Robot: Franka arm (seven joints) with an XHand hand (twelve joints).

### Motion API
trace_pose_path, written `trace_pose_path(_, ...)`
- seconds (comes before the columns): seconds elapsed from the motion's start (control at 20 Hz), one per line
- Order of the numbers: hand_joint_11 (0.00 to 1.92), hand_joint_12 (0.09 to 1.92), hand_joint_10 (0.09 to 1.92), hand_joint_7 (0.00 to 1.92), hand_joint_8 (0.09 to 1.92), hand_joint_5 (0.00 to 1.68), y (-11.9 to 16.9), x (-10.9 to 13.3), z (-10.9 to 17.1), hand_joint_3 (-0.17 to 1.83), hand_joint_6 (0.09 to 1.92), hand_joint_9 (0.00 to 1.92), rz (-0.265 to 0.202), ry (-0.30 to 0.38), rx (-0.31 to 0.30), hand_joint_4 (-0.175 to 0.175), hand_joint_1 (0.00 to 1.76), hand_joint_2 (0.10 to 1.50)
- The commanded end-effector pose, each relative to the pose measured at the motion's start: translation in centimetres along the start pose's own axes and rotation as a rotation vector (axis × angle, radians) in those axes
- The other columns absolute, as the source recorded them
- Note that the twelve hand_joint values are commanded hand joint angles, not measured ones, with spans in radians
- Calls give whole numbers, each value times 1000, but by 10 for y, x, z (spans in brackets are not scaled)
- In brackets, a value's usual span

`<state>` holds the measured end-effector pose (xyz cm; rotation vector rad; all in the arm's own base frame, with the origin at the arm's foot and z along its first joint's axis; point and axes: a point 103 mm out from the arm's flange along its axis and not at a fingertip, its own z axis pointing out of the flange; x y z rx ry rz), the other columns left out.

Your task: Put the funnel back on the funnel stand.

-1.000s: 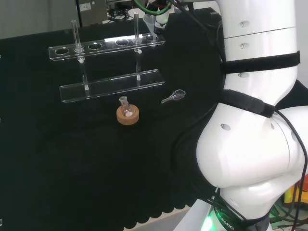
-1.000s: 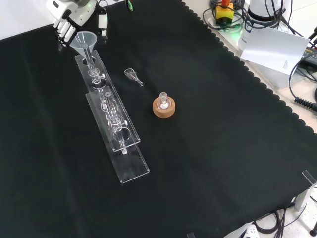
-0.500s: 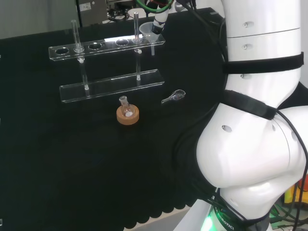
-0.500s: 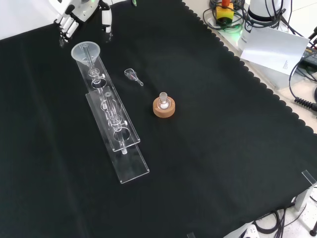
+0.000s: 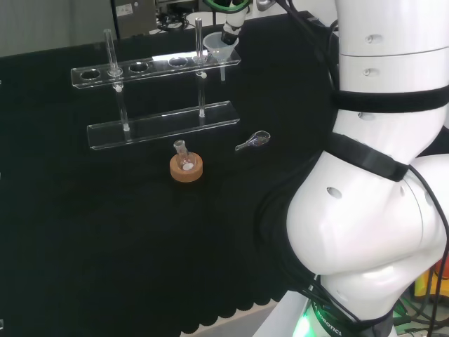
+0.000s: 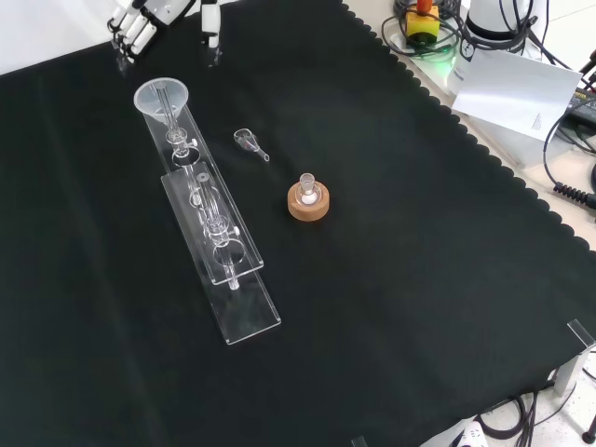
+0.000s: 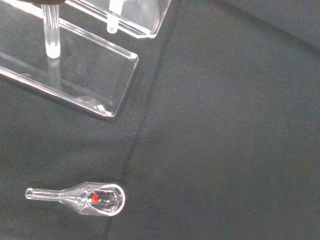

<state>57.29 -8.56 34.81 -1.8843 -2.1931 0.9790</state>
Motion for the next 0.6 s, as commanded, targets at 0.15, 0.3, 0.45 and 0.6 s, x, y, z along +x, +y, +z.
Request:
trace_pose_path(0.15,77,1423,765,0,401,22,-57,3,-15,-175,87,154,42,12,-65,-28,595,862)
trace_pose_path(0.3,79,1424,772,0,425,25,-79,7,-13,-175,87,157,57,20,-86,-28,594,863)
trace_pose_path(0.45,88,1423,777,0,462,31,-101,14,-8,-175,87,167,66,33,-101,-29,593,871)
trace_pose_path(0.6,94,1422,777,0,492,38,-121,22,-3,-171,87,177,71,49,-111,-30,596,889)
